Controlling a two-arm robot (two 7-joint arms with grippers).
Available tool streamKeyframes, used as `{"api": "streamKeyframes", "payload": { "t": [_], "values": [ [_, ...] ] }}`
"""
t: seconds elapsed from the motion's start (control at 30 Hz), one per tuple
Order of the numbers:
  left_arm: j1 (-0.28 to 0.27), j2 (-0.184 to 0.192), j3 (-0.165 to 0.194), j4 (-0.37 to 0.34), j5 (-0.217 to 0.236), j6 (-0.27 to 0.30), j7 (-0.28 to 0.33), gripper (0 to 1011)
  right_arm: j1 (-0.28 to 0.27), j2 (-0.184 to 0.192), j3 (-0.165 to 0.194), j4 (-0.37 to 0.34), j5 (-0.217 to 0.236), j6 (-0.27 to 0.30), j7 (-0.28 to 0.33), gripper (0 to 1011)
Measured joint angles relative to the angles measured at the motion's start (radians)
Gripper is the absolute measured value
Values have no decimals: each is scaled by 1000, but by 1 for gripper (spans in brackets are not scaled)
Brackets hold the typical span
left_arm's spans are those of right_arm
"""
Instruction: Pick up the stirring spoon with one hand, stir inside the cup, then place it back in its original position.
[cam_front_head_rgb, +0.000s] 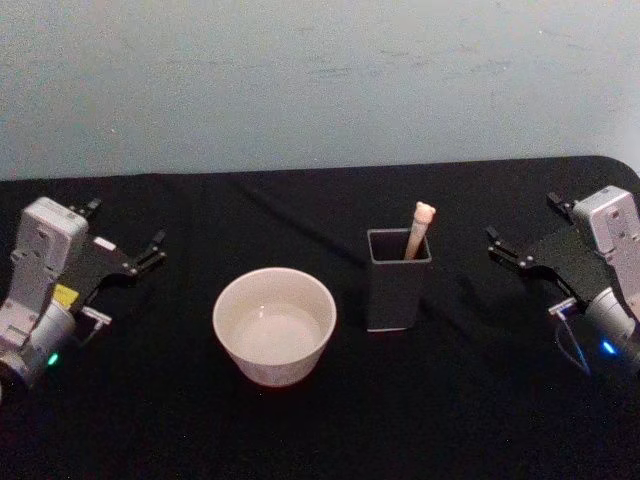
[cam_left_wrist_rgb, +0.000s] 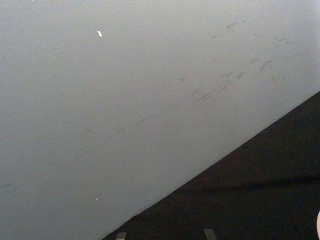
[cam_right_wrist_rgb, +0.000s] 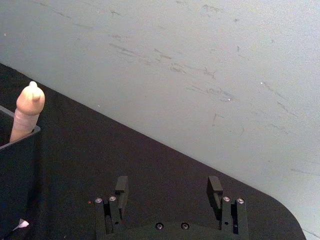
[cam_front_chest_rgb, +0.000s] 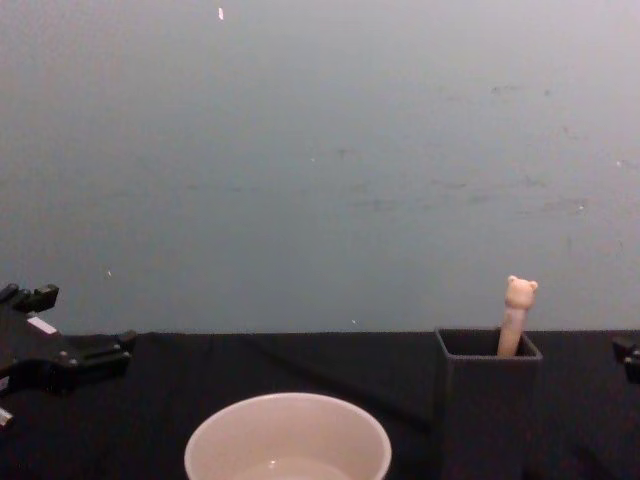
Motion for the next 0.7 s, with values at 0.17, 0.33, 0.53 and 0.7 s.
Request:
{"api": "streamKeyframes", "payload": {
  "t": [0.17,0.33,0.53,0.7],
  "values": [
    [0,0,0,0,0,0,0,1001,0,0,0,0,0,0,0,1002],
    [0,0,0,0,0,0,0,1001,0,0,0,0,0,0,0,1002],
    [0,0,0,0,0,0,0,1001,0,0,0,0,0,0,0,1003],
    [0,0,0,0,0,0,0,1001,0,0,0,0,0,0,0,1003]
  ]
}}
